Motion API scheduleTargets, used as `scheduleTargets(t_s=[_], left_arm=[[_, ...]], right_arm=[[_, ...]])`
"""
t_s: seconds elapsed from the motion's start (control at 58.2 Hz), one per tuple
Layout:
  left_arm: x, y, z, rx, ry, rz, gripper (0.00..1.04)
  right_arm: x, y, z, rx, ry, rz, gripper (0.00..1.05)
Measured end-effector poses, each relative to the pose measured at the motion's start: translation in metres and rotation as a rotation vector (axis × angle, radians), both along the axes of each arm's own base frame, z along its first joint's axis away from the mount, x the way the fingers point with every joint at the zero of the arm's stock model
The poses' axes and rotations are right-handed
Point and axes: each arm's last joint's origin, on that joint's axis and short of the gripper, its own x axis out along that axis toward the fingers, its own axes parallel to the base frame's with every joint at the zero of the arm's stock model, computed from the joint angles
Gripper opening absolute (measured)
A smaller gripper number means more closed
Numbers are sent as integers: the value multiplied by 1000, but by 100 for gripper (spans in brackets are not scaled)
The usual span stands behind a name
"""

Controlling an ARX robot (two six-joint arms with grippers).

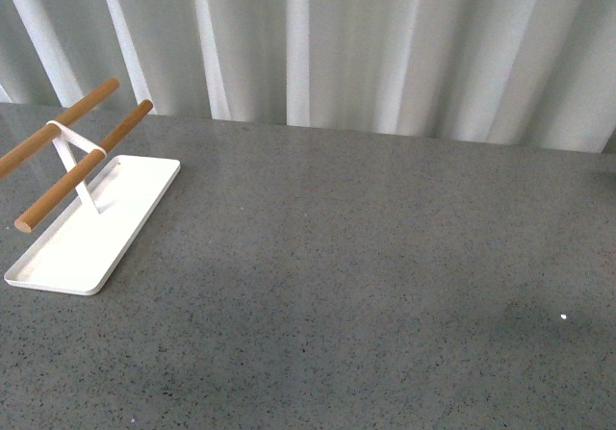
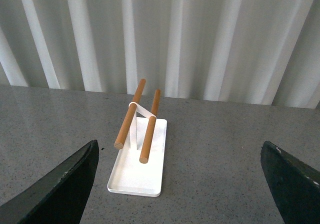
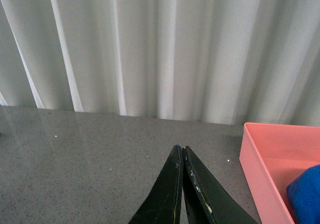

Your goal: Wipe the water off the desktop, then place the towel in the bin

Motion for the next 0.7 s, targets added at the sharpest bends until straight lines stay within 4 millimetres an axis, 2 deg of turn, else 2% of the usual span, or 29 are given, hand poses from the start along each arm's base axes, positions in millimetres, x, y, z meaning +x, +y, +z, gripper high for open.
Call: scheduleTargets(t_s=[0.515, 0.584, 0.704], left_arm=[[0, 0, 0, 0, 0, 0, 98], [0, 0, 0, 0, 0, 0, 98], [0, 0, 0, 0, 0, 0, 98]], right_arm=[[-11, 0, 0, 1, -1, -3, 3], [-18, 0, -5, 2, 35, -3, 3], [-22, 0, -3, 5, 3, -3, 3]])
